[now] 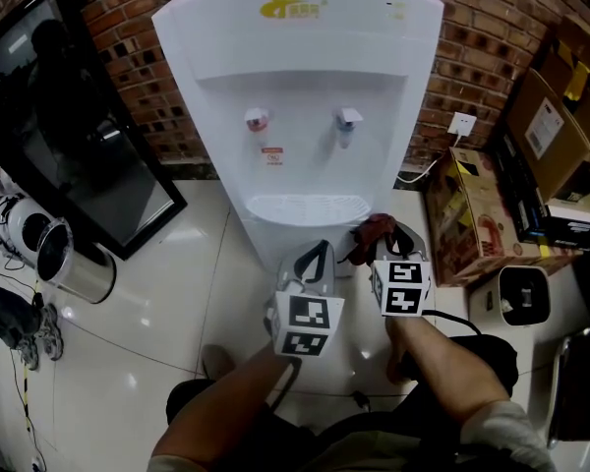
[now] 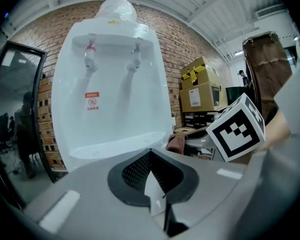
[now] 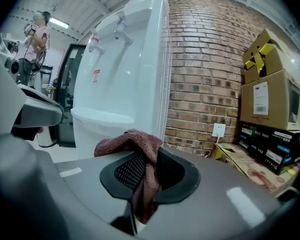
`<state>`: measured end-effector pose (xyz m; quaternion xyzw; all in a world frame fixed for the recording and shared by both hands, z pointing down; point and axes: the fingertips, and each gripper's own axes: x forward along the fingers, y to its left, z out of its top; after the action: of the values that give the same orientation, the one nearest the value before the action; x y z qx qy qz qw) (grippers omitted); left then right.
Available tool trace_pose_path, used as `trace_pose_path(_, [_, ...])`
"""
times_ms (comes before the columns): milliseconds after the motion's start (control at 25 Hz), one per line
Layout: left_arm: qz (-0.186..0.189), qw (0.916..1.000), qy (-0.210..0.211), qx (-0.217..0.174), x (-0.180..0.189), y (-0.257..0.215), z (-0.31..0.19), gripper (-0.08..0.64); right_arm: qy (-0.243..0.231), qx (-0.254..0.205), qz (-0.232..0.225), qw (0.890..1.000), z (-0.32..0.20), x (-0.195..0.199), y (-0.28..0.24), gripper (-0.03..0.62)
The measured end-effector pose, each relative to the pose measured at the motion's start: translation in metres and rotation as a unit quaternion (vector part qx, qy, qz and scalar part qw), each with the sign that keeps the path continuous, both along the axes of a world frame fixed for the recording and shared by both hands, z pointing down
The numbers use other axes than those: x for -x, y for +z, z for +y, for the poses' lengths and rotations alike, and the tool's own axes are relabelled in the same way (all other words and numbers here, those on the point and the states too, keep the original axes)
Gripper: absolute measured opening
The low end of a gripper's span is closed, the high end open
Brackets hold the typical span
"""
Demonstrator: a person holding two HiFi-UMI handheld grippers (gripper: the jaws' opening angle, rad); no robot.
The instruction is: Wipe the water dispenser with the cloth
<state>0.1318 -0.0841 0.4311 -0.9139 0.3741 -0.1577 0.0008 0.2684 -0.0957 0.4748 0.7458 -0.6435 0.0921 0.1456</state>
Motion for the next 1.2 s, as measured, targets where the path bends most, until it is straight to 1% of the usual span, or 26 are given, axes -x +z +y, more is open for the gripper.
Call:
trace_pose_path(240, [0.008,0.9999,-0.007,0.01,0.011,0.0,-0.007,0.0,0.006,0.002,-0.001,1.0,-0.002,-0.001,0.002,0.07])
trace_pose_path(320, [0.011,0.9998,-0.014,0.007,0.02,-0.002,-0.01,0.0,0.014,0.006,-0.01,1.0,0.0,-0.001,0.003,0.071])
trace_pose_path(400, [0.014,0.9996,-0.024,0.004,0.033,-0.003,-0.014,0.0,0.013,0.015,-0.028,0.999,0.002,0.007,0.008,0.071])
trace_pose_path(480, [0.012,0.9991,-0.041,0.004,0.051,0.001,-0.021,0.0,-0.011,0.027,-0.042,0.999,0.002,0.032,0.014,0.071])
trace_pose_path(600, [0.004,0.9965,-0.083,0.014,0.088,0.011,-0.034,0.0,-0.072,0.038,-0.045,0.996,-0.001,0.089,0.023,0.071])
trace_pose_path(720, [0.005,0.991,-0.132,0.023,0.127,0.015,-0.046,0.0,-0.129,0.035,-0.043,0.99,-0.012,0.141,0.025,0.071])
trace_pose_path(880, [0.012,0.9815,-0.189,0.03,0.173,0.016,-0.055,0.0,-0.182,0.039,-0.036,0.982,-0.03,0.196,0.036,0.071])
trace_pose_path(1040, [0.004,0.9766,-0.212,0.036,0.199,0.022,-0.057,0.0,-0.211,0.052,-0.023,0.976,-0.045,0.236,0.056,0.071])
trace_pose_path(1200, [0.003,0.9763,-0.212,0.043,0.21,0.024,-0.059,0.0,-0.218,0.061,-0.008,0.974,-0.064,0.254,0.073,0.071])
